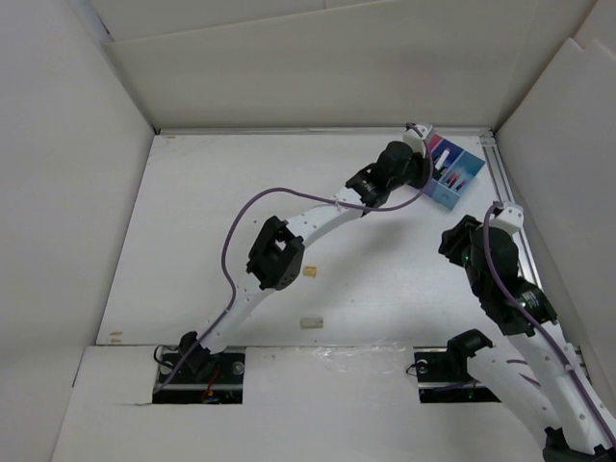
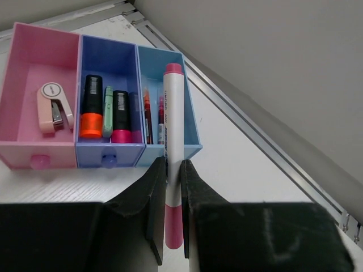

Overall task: Sort the stationery into containers
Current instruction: Place the pen in the storage box.

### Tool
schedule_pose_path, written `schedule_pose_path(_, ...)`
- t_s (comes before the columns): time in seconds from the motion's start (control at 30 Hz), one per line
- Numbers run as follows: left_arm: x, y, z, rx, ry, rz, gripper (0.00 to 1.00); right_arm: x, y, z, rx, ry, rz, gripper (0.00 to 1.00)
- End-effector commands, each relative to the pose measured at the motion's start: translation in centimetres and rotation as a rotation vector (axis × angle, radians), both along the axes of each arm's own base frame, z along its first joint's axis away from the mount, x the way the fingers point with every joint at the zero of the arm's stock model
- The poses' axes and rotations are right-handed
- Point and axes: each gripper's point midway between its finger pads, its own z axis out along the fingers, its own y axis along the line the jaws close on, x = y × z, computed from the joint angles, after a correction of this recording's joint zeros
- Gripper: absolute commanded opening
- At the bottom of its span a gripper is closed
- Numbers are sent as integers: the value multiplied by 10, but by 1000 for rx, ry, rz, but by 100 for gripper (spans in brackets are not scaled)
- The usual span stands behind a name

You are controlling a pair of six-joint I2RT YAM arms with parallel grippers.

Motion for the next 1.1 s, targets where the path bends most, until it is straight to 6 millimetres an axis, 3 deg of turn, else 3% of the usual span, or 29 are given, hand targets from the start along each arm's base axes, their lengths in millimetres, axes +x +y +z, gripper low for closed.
schedule_pose_path(0.0, 9, -5, 48, -120, -123, -37, 5, -6, 4, 17, 27, -39, 42, 50)
schedule_pose_path(0.03, 10, -7, 55, -146, -131, -36, 5, -8, 5, 23, 29, -55, 55, 50)
schedule_pose_path(0.07, 19, -5, 49, -154, -139, -25, 5, -8, 5, 23, 29, -55, 55, 50)
schedule_pose_path(0.27, 30, -14, 53, -263, -170, -3, 5, -15, 7, 26, 45, -72, 78, 50)
schedule_pose_path(0.4, 34, -17, 43, -297, -155, 10, 7, -11, 3, 25, 28, -57, 51, 50)
schedule_pose_path(0.47, 28, -19, 35, -268, -130, -24, 3, -2, 3, 28, 30, -63, 29, 50)
schedule_pose_path(0.5, 27, -14, 0, -212, -65, -30, 0, 8, 7, 31, 18, -53, 32, 50)
schedule_pose_path(0.53, 16, -8, 39, -271, -101, -56, 0, 15, 7, 36, 7, -58, 26, 50)
schedule_pose_path(0.57, 4, -4, 41, -271, -101, -93, 0, 22, 10, 42, 10, -65, 26, 48)
schedule_pose_path(0.6, 3, 8, 45, -283, -96, -92, 0, 28, 12, 65, 13, -104, 30, 48)
schedule_pose_path(0.63, -10, 18, 4, -222, -35, -101, 0, 37, 15, 68, -11, -99, 38, 48)
schedule_pose_path(0.67, -20, 32, 56, -304, -89, -131, 0, 44, 20, 83, 1, -147, 60, 47)
schedule_pose_path(0.7, -23, 43, 61, -306, -94, -138, 0, 47, 20, 103, 7, -187, 62, 46)
schedule_pose_path(0.73, -33, 51, 44, -276, -61, -146, 0, 54, 22, 106, -2, -177, 66, 46)
schedule_pose_path(0.77, -43, 61, 77, -308, -97, -149, 0, 59, 23, 113, -8, -188, 69, 47)
schedule_pose_path(0.83, -59, 71, 89, -316, -119, -182, 0, 71, 21, 128, 3, -204, 77, 49)
schedule_pose_path(0.97, -89, 92, 109, -341, -131, -232, 0, 109, 33, 113, -5, -136, 196, 53)
schedule_pose_path(1.07, -105, 100, 117, -371, -123, -267, 0, 121, 31, 108, 11, -148, 235, 53)
